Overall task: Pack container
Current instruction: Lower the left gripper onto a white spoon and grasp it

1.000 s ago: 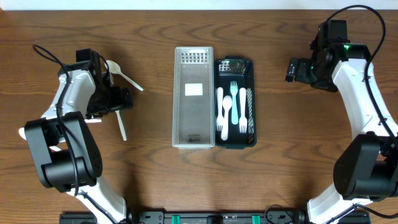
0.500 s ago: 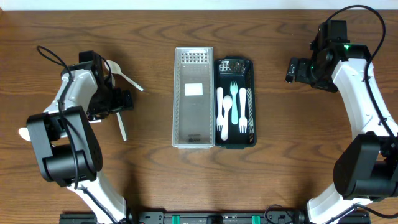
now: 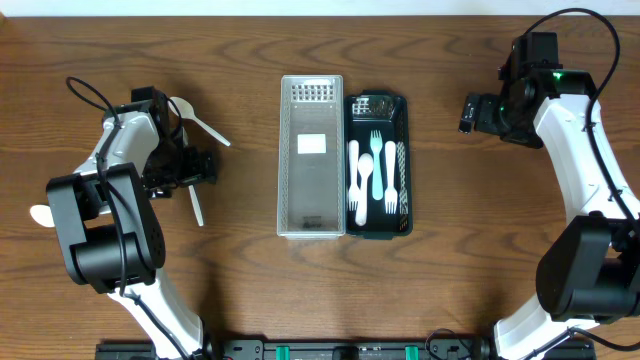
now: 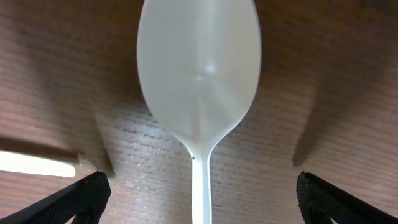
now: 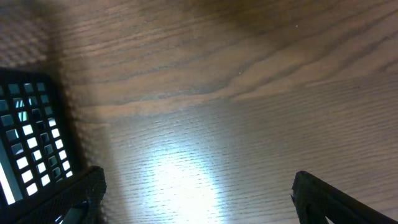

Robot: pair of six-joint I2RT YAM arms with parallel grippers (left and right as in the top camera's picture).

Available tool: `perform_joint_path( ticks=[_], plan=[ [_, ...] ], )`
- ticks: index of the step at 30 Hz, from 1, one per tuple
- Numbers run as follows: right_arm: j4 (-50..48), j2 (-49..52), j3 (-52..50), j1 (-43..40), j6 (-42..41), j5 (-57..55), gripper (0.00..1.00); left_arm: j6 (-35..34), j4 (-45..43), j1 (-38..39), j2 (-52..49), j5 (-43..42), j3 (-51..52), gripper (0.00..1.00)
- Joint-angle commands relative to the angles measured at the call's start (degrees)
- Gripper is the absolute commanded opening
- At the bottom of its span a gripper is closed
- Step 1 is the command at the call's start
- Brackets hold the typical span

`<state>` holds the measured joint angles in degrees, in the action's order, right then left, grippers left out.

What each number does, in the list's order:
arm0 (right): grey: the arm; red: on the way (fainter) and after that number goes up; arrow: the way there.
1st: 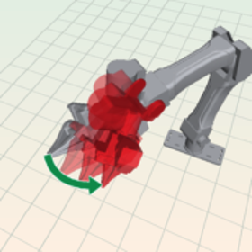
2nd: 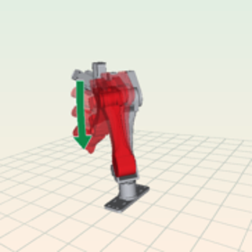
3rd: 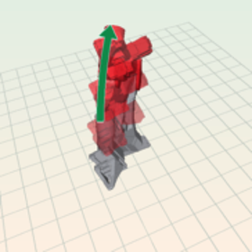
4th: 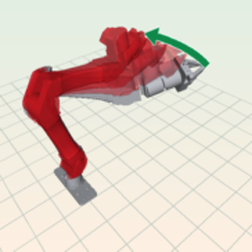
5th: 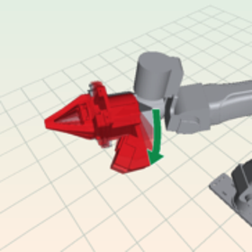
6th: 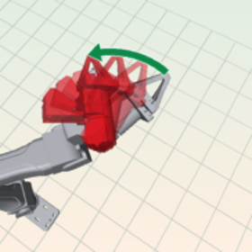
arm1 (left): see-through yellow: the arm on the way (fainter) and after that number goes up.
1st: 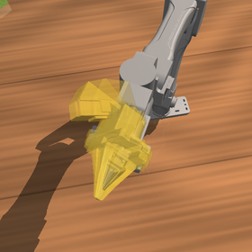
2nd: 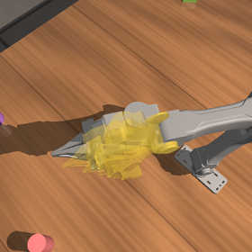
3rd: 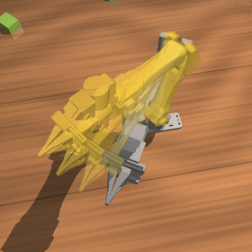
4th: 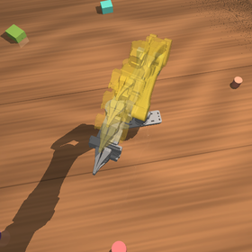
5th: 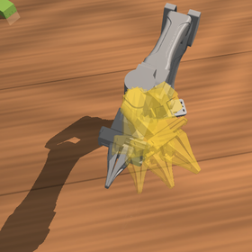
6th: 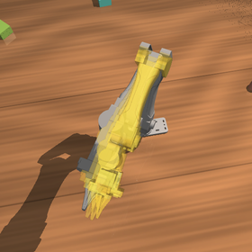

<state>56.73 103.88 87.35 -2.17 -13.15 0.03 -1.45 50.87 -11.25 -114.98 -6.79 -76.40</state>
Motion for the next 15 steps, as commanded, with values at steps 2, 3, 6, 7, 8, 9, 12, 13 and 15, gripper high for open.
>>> perform_joint_path(
  ticks=[2, 3, 6, 7, 8, 9, 12, 13, 15],
  plan=[
    [0.04, 0.33, -0.22, -0.02, 0.37, -0.2, 0.99, -0.35, 1.11, -0.2, -0.66, 2.29, 0.13, 0.98],
    [0.07, 0.33, -0.22, -0.02, 0.37, -0.2, 0.99, -0.37, 1.14, -0.2, -0.66, 2.34, 0.22, 0.98],
    [0.07, 0.31, -0.22, -0.02, 0.39, -0.2, 0.99, -0.76, 1.09, -0.2, -0.72, 2.36, 0.48, 0.98],
    [0.07, 0.31, -0.22, -0.02, 0.39, -0.2, 0.99, -0.79, 1.09, -0.2, -0.76, 2.36, 0.55, 0.98],
    [0.07, 0.31, -0.22, -0.02, 0.39, -0.2, 0.99, -0.76, 1.07, -0.2, -0.76, 2.36, 0.66, 0.98],
    [0.07, 0.31, -0.22, 0.0, 0.39, -0.2, 0.99, -0.76, 0.9, -0.2, -0.76, 2.36, 0.83, 0.98],
    [0.07, 0.31, -0.22, 0.0, 0.39, -0.17, 0.99, -0.76, -0.02, -0.2, -0.76, 2.34, 1.97, 0.98],
    [0.09, 0.31, -0.22, 0.0, 0.39, -0.17, 0.99, -0.79, -0.37, -0.2, -0.76, 2.29, 2.54, 0.98],
    [0.28, 0.28, -0.2, 0.0, 0.39, -0.17, 0.99, -0.74, -0.68, -0.2, -0.76, 2.29, 3.48, 0.98]
  ],
)
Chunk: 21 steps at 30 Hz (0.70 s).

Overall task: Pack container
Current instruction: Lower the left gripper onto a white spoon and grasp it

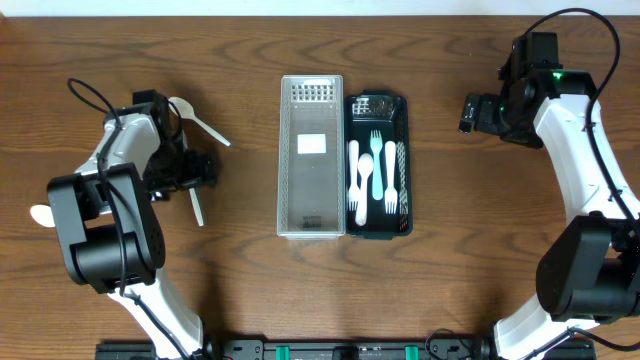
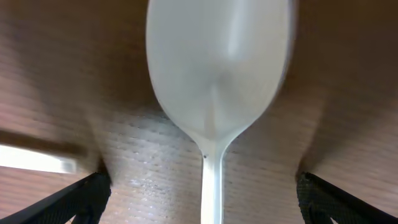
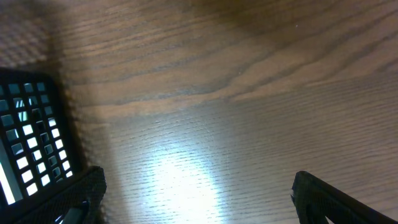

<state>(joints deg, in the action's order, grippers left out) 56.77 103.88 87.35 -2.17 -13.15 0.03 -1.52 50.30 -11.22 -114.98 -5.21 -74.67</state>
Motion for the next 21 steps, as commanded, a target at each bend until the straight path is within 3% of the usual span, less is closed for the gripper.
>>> perform_joint_path(
  ticks=[1, 10, 14, 18, 21],
  plan=[
    [0.37, 0.28, -0.2, 0.0, 0.39, -0.17, 0.99, -0.68, -0.31, -0.22, -0.76, 0.72, 2.25, 0.98],
    [1.07, 0.28, -0.2, 0.0, 0.42, -0.2, 0.99, -0.92, -0.07, -0.22, -0.72, 0.7, 2.56, 1.0],
    [1.31, 0.26, -0.2, 0.0, 0.63, -0.2, 0.99, -0.92, -0.13, -0.22, -0.72, 0.7, 2.54, 0.76],
    [1.42, 0.26, -0.2, 0.0, 0.63, -0.2, 0.99, -0.92, -0.26, -0.22, -0.72, 0.7, 2.54, 0.45],
    [1.42, 0.26, -0.2, 0.0, 1.09, -0.2, 0.99, -0.92, -0.35, -0.22, -0.72, 0.7, 2.4, 0.36]
  ],
)
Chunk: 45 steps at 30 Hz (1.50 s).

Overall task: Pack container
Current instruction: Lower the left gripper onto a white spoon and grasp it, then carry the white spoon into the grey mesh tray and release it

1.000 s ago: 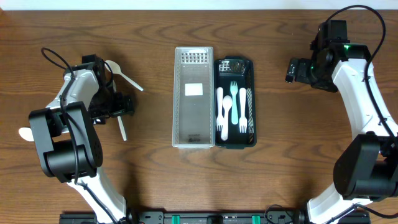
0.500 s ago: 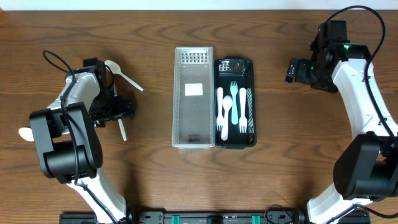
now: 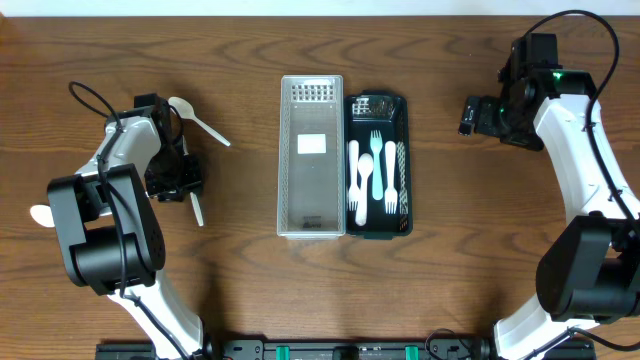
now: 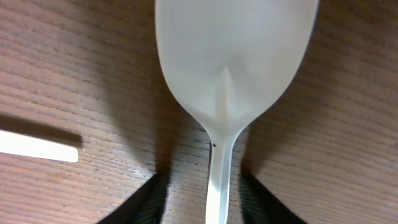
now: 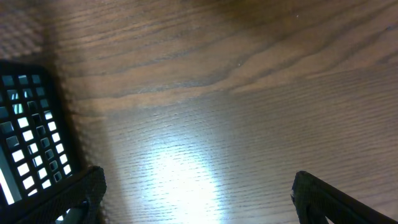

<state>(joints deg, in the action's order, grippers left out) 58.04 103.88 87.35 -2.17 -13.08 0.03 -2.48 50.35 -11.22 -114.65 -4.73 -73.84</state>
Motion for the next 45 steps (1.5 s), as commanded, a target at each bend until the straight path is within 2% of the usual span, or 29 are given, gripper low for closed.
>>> perform_joint_path(
  ticks=[1, 3, 10, 14, 21, 28, 32, 36, 45],
  plan=[
    [0.17, 0.26, -0.2, 0.0, 1.2, -0.17, 0.99, 0.04, -0.46, -0.22, -1.05, 0.22, 1.49, 0.35],
    [0.26, 0.26, -0.2, 0.0, 1.2, -0.17, 0.99, 0.04, -0.59, -0.22, -1.05, 0.22, 1.31, 0.34],
    [0.22, 0.26, -0.2, -0.02, 1.18, -0.17, 0.99, 0.04, -0.57, -0.22, -1.05, 0.22, 0.35, 0.19],
    [0.26, 0.26, -0.2, 0.0, 1.4, -0.2, 0.99, 0.04, -0.57, -0.22, -1.05, 0.22, 0.31, 0.06],
    [0.22, 0.26, -0.2, 0.0, 1.4, -0.2, 0.99, 0.04, 0.85, -0.22, -0.39, 0.22, -0.76, 0.06],
    [-0.24, 0.26, -0.2, -0.02, 2.05, -0.2, 0.99, -0.26, 9.64, 2.27, 4.2, 0.24, -9.81, 0.06],
    [-0.46, 0.26, -0.2, -0.02, 2.05, -0.2, 0.99, -3.04, 15.78, 6.34, 8.61, 0.22, -18.71, 0.06],
    [-0.59, 0.26, -0.2, 0.0, 2.05, -0.2, 0.99, -6.27, 20.39, 14.16, 12.26, 0.22, -27.3, 0.06],
    [-0.42, 0.26, -0.2, 0.0, 2.03, -0.2, 0.99, -13.84, 17.18, 31.08, 10.38, 1.55, -28.74, 0.06]
  ],
)
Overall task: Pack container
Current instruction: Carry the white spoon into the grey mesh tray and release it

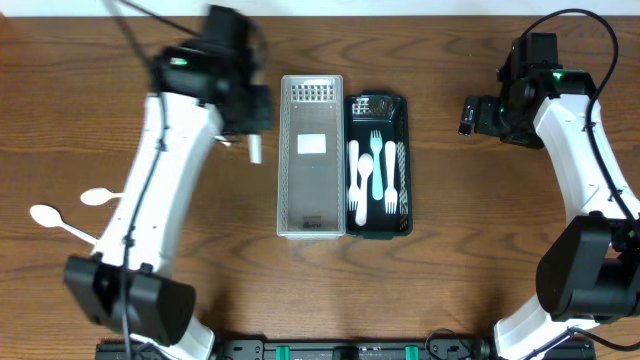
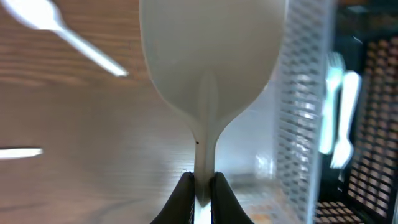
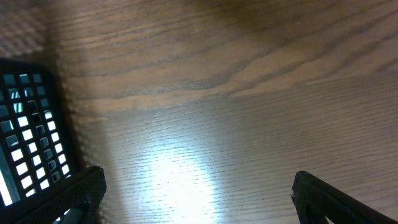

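Observation:
A white plastic spoon (image 2: 208, 56) hangs by its handle from my left gripper (image 2: 200, 191), which is shut on it; its handle end (image 1: 254, 150) shows from above just left of the clear container (image 1: 311, 200). In the left wrist view the container's perforated wall (image 2: 305, 106) stands right of the spoon's bowl. The black tray (image 1: 404, 110) beside it holds white and teal forks and spoons. My right gripper (image 3: 198, 186) is open over bare wood, right of the tray (image 3: 25, 130), at the far right in the overhead view (image 1: 466, 113).
Two white spoons (image 1: 97, 196) (image 1: 47, 213) lie on the wood at the far left. Another spoon (image 2: 43, 15) lies on the table behind the held one. The left arm (image 1: 165, 190) reaches diagonally across the left half of the table.
My left gripper has left the table at the far left with the spoon and now holds it in the air beside the clear container's left wall. The right arm has not moved.
My left gripper stood open astride a spoon's handle on the wood at the left, at both first moments. Then it was shut on that handle, still on the table. Now the spoon is held up next to the clear container. The right gripper stayed open.

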Robot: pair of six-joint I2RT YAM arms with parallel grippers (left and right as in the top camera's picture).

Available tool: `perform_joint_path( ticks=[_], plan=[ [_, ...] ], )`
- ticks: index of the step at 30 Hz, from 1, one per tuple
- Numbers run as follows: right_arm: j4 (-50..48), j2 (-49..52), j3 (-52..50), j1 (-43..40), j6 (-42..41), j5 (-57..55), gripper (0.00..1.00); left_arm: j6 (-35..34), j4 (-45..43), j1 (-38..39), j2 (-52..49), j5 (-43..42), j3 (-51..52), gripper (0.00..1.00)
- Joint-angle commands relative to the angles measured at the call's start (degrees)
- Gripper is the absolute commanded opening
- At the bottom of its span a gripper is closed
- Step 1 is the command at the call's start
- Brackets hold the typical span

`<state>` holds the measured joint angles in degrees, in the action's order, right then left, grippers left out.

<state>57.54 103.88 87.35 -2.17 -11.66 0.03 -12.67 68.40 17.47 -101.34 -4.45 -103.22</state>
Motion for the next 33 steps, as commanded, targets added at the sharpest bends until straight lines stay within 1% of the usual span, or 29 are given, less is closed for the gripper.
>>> perform_joint_path(
  ticks=[1, 3, 7, 11, 13, 14, 15, 20, 22, 24, 25, 26, 28, 29, 31, 33],
  plan=[
    [0.13, 0.26, -0.2, 0.0, 0.61, -0.17, 0.99, -4.26, -1.51, 3.3, -4.0, 1.22, 0.72, 0.05],
    [0.17, 0.26, -0.2, 0.0, 0.61, -0.2, 0.99, -5.86, -1.64, 4.48, -6.23, 0.96, 0.72, 0.06],
    [0.11, 0.26, -0.2, 0.0, 0.59, -0.17, 0.99, -6.12, -1.7, 6.36, -11.65, -3.17, 0.72, 0.06],
    [0.11, 0.26, -0.2, 0.0, 0.59, -0.17, 0.99, -5.73, -2.8, 8.28, -15.58, -3.06, 0.72, 0.06],
    [0.09, 0.26, -0.2, 0.0, 0.59, -0.2, 0.99, -5.16, -3.13, 8.48, -16.46, -3.08, 0.72, 0.36],
    [0.11, 0.26, -0.2, -0.02, 0.61, -0.2, 0.99, -4.92, -3.15, 8.48, -16.65, -3.04, 0.72, 0.5],
    [0.13, 0.26, -0.2, -0.02, 0.61, -0.2, 0.99, -4.61, -3.15, 8.31, -16.63, -2.97, 0.7, 0.57],
    [0.13, 0.26, -0.2, -0.02, 0.61, -0.22, 0.99, -2.75, -2.56, 6.95, -14.49, -2.08, -1.42, 0.73],
    [0.13, 0.26, -0.2, -0.02, 0.63, -0.22, 0.99, -2.62, -2.32, 6.36, -12.59, 1.07, -4.2, 0.74],
    [0.13, 0.26, -0.2, -0.02, 0.66, -0.22, 0.99, -2.64, -2.75, 5.66, -10.71, 5.92, -7.58, 0.79],
    [0.13, 0.26, -0.2, -0.02, 0.81, -0.22, 0.99, -2.75, -3.23, 5.03, -9.88, 8.31, -9.64, 0.86],
    [0.13, 0.26, -0.2, -0.02, 1.07, -0.24, 0.99, -4.33, -3.74, 4.24, -9.35, 10.62, -11.54, 0.94],
    [0.15, 0.26, -0.2, -0.02, 1.05, -0.24, 0.99, -11.15, -4.68, 1.73, -9.03, 15.34, -15.45, 0.96],
    [0.15, 0.26, -0.2, -0.02, 1.05, -0.24, 0.99, -14.95, -5.51, -0.28, -9.09, 15.96, -17.14, 0.96],
    [0.15, 0.26, -0.2, -0.02, 1.03, -0.24, 0.99, -22.99, -7.61, -4.09, -9.27, 15.82, -17.84, 0.98],
    [0.17, 0.26, -0.2, -0.02, 1.03, -0.24, 0.99, -30.6, -9.68, -8.72, -10.05, 13.79, -17.81, 0.99]
  ],
)
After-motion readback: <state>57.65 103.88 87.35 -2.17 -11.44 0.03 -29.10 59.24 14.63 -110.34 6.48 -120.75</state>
